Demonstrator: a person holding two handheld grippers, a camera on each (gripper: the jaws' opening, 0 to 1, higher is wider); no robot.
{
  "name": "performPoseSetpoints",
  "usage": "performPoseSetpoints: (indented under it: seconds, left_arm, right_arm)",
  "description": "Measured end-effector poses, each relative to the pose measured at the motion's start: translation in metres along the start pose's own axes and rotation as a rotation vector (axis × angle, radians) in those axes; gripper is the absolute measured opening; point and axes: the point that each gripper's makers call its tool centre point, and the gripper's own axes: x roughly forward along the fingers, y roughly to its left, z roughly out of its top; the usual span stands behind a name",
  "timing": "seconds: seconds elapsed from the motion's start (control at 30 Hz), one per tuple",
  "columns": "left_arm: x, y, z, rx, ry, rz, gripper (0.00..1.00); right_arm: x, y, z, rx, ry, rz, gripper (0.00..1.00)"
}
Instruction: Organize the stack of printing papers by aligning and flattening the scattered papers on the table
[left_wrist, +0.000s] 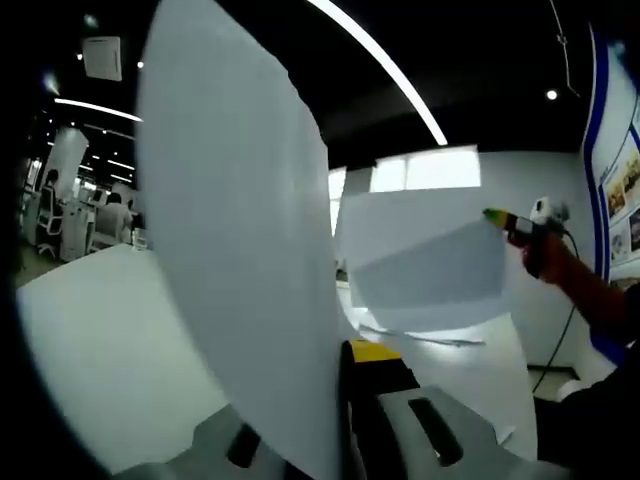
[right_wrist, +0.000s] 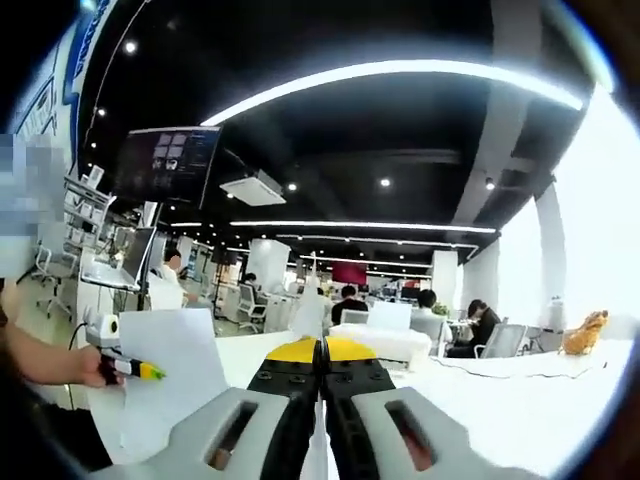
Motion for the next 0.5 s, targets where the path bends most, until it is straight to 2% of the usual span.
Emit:
performPoseSetpoints:
  seconds: [0.2,0.27,0.5]
  left_arm:
    - [-0.0004,-0.001,0.0003,0.0,-0.002,-0.002,0.06]
    - [-0.0005,-0.0006,0.0005,0.0,-0.004,-0.002,0.06]
    - [0.0,0.0008,0.0004,0.003,-0.002,-0.001,0.06]
  right_arm:
    - [-0.0017,0.003,0.0067,0.067,-0.018,0.009,0.0]
    - [-0.0023,0.0051,0.0077,0.128,-0.028,0.024,0.0]
    - [-0.0054,-0.0023,0.0015,0.233,-0.03,0.011,0.0]
